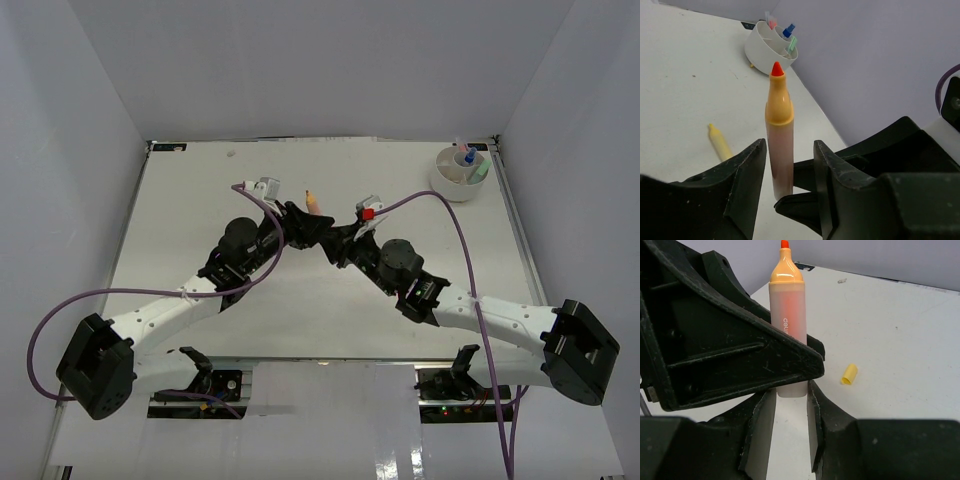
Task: Sort the stationery into containers
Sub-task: Pick up the pen from the center of the board.
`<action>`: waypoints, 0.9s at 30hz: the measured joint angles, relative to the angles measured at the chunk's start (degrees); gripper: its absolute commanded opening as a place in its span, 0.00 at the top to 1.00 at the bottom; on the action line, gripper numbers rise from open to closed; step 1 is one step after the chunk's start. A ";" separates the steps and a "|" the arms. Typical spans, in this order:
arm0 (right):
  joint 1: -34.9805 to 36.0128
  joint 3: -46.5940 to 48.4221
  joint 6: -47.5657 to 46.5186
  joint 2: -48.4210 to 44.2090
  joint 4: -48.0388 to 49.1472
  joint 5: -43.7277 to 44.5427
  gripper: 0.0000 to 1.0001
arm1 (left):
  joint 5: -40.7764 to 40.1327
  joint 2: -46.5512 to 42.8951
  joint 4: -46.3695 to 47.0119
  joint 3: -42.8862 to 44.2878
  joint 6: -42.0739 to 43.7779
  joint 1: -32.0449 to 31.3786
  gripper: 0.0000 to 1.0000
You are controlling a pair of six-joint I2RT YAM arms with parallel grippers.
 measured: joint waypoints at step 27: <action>0.02 -3.65 -1.29 -0.07 -2.97 1.40 0.08 | -2.54 0.00 -8.07 0.02 4.26 2.58 0.79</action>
